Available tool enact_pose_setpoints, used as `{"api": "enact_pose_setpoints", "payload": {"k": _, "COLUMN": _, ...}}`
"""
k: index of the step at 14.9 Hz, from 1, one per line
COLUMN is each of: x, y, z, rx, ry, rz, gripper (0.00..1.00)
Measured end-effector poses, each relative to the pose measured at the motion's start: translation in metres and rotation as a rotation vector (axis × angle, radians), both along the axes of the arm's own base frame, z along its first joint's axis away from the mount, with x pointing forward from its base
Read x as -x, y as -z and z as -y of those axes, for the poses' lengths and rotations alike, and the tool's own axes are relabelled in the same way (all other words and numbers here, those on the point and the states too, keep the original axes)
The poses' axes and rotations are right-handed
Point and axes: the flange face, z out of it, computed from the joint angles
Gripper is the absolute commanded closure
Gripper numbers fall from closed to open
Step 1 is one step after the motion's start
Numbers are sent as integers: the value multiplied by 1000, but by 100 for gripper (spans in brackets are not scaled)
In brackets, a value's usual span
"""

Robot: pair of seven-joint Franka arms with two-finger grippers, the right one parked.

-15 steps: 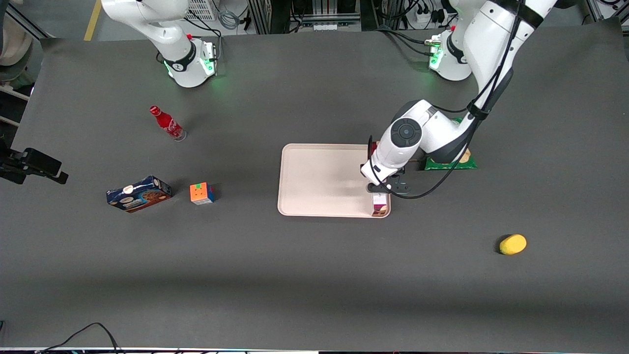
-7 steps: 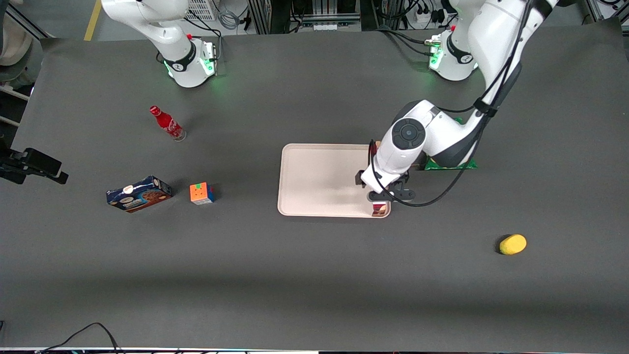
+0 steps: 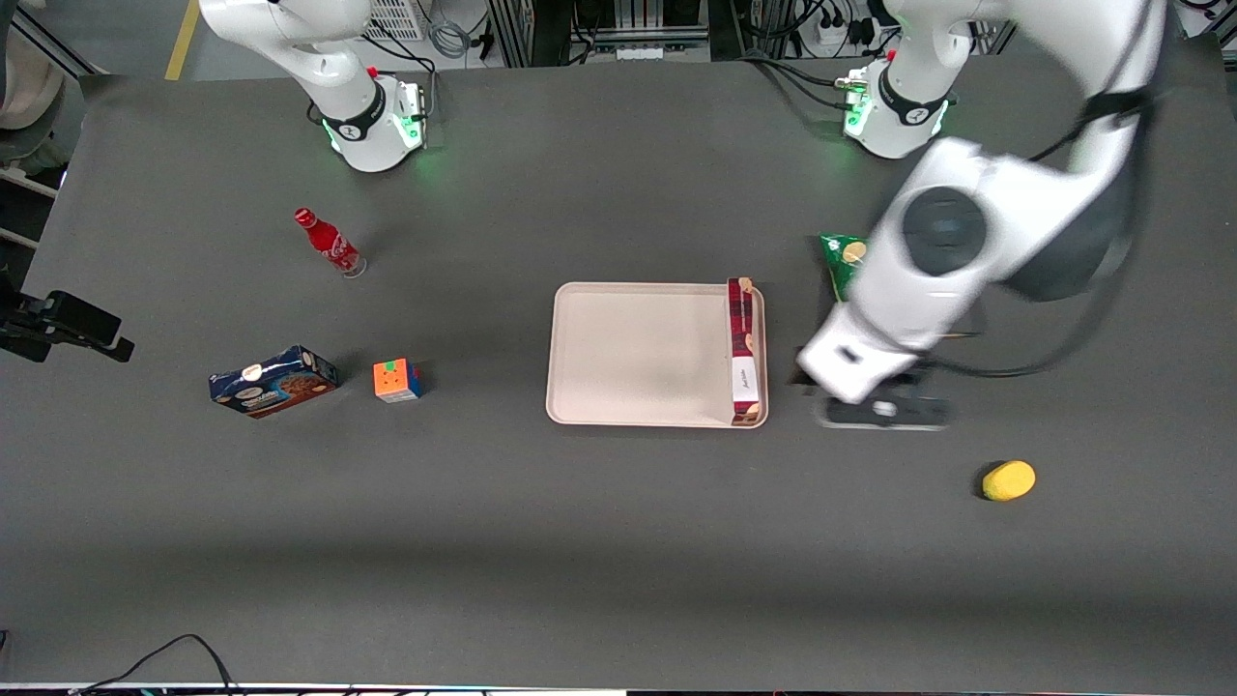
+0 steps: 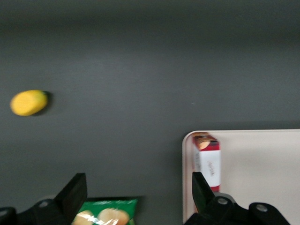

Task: Place red cookie box on tray

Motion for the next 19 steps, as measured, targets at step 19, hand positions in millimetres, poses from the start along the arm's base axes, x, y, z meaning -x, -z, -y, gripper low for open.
{"api": "enact_pose_setpoints", "payload": {"k": 19, "x": 0, "y": -134, "z": -216, "rx": 16, "ry": 6, "rz": -79, "gripper": 0}}
